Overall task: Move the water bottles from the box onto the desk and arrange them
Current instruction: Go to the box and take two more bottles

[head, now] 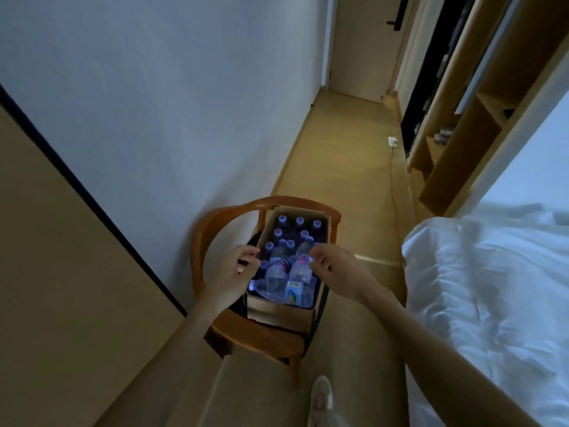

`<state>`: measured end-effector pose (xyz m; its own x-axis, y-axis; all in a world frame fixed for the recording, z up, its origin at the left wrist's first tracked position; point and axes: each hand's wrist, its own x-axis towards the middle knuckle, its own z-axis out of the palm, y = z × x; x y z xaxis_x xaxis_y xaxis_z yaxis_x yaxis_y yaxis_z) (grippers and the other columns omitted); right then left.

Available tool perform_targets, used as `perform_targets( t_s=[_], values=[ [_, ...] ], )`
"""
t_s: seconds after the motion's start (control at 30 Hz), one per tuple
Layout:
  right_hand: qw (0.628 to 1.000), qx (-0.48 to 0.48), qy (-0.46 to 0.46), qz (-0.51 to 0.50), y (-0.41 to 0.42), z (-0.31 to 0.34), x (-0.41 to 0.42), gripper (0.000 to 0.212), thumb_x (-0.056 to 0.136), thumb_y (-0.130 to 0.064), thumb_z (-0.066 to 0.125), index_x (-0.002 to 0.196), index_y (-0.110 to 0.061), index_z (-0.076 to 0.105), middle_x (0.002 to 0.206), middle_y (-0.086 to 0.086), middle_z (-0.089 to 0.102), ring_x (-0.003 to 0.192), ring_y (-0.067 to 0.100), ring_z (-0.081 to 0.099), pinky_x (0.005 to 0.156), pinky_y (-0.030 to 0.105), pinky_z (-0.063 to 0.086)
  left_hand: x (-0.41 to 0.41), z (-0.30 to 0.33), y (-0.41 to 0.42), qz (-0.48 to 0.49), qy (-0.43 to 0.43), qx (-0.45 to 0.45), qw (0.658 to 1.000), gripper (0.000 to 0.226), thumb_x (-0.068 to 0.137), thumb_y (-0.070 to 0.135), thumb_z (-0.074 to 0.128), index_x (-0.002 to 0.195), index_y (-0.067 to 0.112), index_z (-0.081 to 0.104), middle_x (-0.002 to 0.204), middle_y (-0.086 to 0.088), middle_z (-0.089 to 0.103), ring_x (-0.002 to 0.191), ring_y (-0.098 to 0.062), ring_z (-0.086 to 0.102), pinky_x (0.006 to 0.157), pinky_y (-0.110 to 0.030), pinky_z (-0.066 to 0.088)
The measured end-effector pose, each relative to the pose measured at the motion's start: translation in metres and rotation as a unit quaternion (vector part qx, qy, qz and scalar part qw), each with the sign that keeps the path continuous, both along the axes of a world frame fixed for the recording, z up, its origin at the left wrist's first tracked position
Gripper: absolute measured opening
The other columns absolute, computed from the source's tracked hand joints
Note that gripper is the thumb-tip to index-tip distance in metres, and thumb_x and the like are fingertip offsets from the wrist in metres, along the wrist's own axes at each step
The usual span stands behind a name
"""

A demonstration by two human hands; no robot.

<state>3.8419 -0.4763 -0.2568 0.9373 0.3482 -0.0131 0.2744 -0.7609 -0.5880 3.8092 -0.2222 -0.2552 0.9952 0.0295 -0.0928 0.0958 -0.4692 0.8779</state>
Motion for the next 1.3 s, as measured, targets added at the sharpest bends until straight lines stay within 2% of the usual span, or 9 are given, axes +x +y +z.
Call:
perform_targets(
  t_s=[0.13,0.3,0.4,0.6,0.77,0.9,1.07,1.2,1.3],
  values=[
    [0.998,0.003,0.058,-0.002,0.004,-0.024,0.052,0.020,0.098,-0.031,0.053,0.115,-0.023,0.060,0.112,-0.004,0.061,0.096,0.012,0.058,0.078,0.026,0.048,0.029,-0.017,-0.002,0.032,0.050,0.023,0.998,0.022,0.101,0.022,0.050,0.121,0.017,0.056,0.108,0.001,0.062,0.094,-0.016,0.063,0.069,-0.018,0.048],
    [0.994,0.004,0.109,0.030,0.005,-0.048,0.105,0.022,0.097,-0.030,0.055,0.115,-0.019,0.062,0.110,-0.001,0.064,0.097,0.015,0.059,0.083,0.030,0.048,0.055,-0.043,0.004,0.048,0.113,0.047,0.991,0.026,0.101,0.020,0.049,0.126,0.014,0.054,0.112,-0.008,0.061,0.095,-0.021,0.062,0.067,-0.017,0.045],
    [0.990,0.009,0.135,0.039,0.008,-0.056,0.128,0.023,0.097,-0.029,0.056,0.116,-0.018,0.061,0.108,0.000,0.065,0.096,0.016,0.060,0.080,0.026,0.045,0.067,-0.061,0.007,0.042,0.138,0.066,0.987,0.025,0.101,0.021,0.049,0.125,0.014,0.055,0.109,-0.005,0.062,0.089,-0.017,0.061,0.065,-0.014,0.044],
    [0.985,0.004,0.173,0.021,0.016,-0.076,0.162,0.019,0.097,-0.031,0.056,0.113,-0.021,0.062,0.103,-0.001,0.067,0.093,0.013,0.063,0.076,0.024,0.046,0.090,-0.102,0.026,-0.028,0.198,0.107,0.974,0.029,0.099,0.026,0.054,0.126,0.016,0.054,0.111,-0.002,0.062,0.097,-0.014,0.061,0.084,-0.024,0.048],
    [0.982,0.002,0.187,-0.023,0.023,-0.084,0.172,0.013,0.096,-0.031,0.058,0.106,-0.024,0.061,0.102,-0.002,0.066,0.092,0.014,0.062,0.079,0.028,0.049,0.113,-0.139,0.040,-0.102,0.238,0.127,0.957,0.031,0.098,0.027,0.055,0.126,0.016,0.054,0.115,-0.002,0.061,0.093,-0.009,0.058,0.076,-0.016,0.042],
    [0.980,0.011,0.191,-0.056,0.030,-0.083,0.178,0.003,0.095,-0.028,0.059,0.097,-0.026,0.060,0.102,-0.001,0.067,0.092,0.014,0.062,0.081,0.029,0.049,0.134,-0.166,0.047,-0.154,0.258,0.134,0.944,0.041,0.096,0.027,0.056,0.135,0.015,0.049,0.130,-0.003,0.053,0.117,-0.018,0.053,0.090,-0.022,0.039],
    [0.975,-0.014,0.209,-0.073,0.043,-0.081,0.190,0.012,0.096,-0.025,0.057,0.103,-0.017,0.064,0.103,0.002,0.067,0.094,0.017,0.062,0.085,0.034,0.050,0.144,-0.190,0.057,-0.220,0.283,0.165,0.919,0.048,0.091,0.027,0.064,0.135,0.018,0.049,0.136,-0.005,0.053,0.121,-0.022,0.053,0.102,-0.036,0.044],
    [0.967,-0.013,0.232,-0.101,0.053,-0.087,0.196,0.011,0.097,-0.024,0.056,0.103,-0.018,0.063,0.104,0.003,0.067,0.096,0.018,0.062,0.086,0.035,0.050,0.139,-0.202,0.062,-0.232,0.298,0.129,0.917,0.044,0.091,0.029,0.066,0.130,0.014,0.050,0.129,-0.005,0.056,0.117,-0.018,0.055,0.096,-0.027,0.044],
    [0.964,-0.007,0.238,-0.120,0.056,-0.093,0.197,0.015,0.096,-0.025,0.057,0.105,-0.016,0.064,0.104,0.003,0.068,0.095,0.017,0.062,0.086,0.034,0.050,0.141,-0.205,0.065,-0.232,0.304,0.117,0.916,0.046,0.090,0.030,0.067,0.129,0.013,0.051,0.127,-0.006,0.056,0.118,-0.023,0.055,0.097,-0.031,0.045]
  ],
)
